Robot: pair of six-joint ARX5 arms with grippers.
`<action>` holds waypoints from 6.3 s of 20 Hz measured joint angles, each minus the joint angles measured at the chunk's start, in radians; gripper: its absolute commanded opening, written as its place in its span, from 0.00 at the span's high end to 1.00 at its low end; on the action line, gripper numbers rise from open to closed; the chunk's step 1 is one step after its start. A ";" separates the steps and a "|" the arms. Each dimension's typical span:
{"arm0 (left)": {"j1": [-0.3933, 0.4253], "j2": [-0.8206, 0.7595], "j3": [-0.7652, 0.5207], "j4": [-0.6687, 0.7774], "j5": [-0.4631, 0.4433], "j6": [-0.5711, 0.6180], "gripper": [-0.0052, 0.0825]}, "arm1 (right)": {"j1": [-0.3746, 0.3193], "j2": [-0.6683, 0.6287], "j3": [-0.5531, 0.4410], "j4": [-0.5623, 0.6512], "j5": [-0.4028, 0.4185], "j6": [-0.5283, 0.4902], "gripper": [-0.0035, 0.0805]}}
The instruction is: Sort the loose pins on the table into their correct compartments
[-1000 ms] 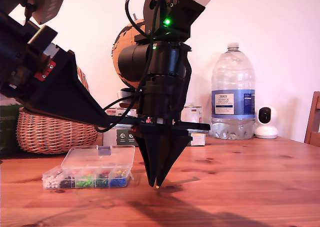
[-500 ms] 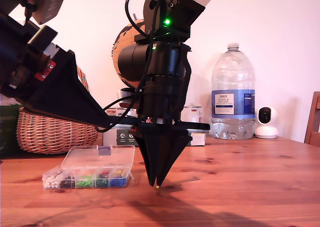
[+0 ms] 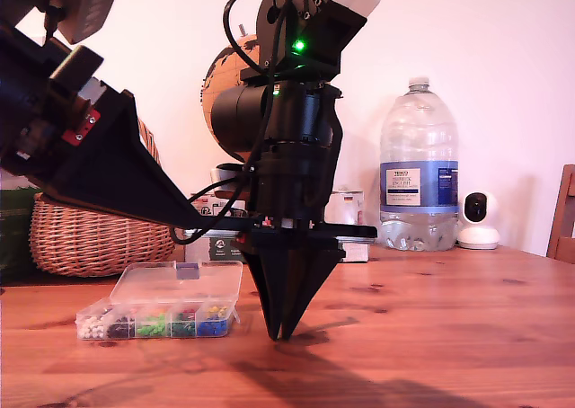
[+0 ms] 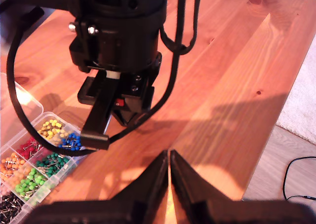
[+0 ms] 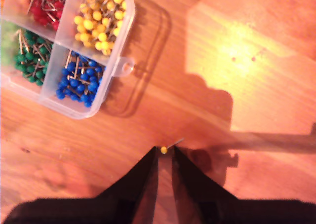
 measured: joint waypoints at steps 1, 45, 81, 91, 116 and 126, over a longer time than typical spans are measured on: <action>0.000 0.000 0.000 0.000 0.000 0.000 0.97 | 0.000 0.000 0.000 0.006 0.000 0.000 0.87; 0.000 0.000 0.000 0.016 0.000 -0.001 0.97 | -0.039 0.032 0.182 -0.119 0.053 -0.079 0.81; 0.000 0.000 0.000 0.016 0.000 -0.001 0.97 | -0.026 0.092 0.182 -0.096 0.037 -0.079 0.81; 0.000 0.000 0.000 0.016 0.000 0.000 0.97 | -0.026 0.094 0.182 -0.106 0.037 -0.079 0.81; 0.000 0.000 0.000 0.015 0.000 -0.001 0.97 | -0.026 0.106 0.182 -0.101 0.029 -0.079 0.81; 0.000 0.000 0.000 0.015 0.000 -0.001 0.97 | -0.026 0.107 0.182 -0.091 0.007 -0.079 0.91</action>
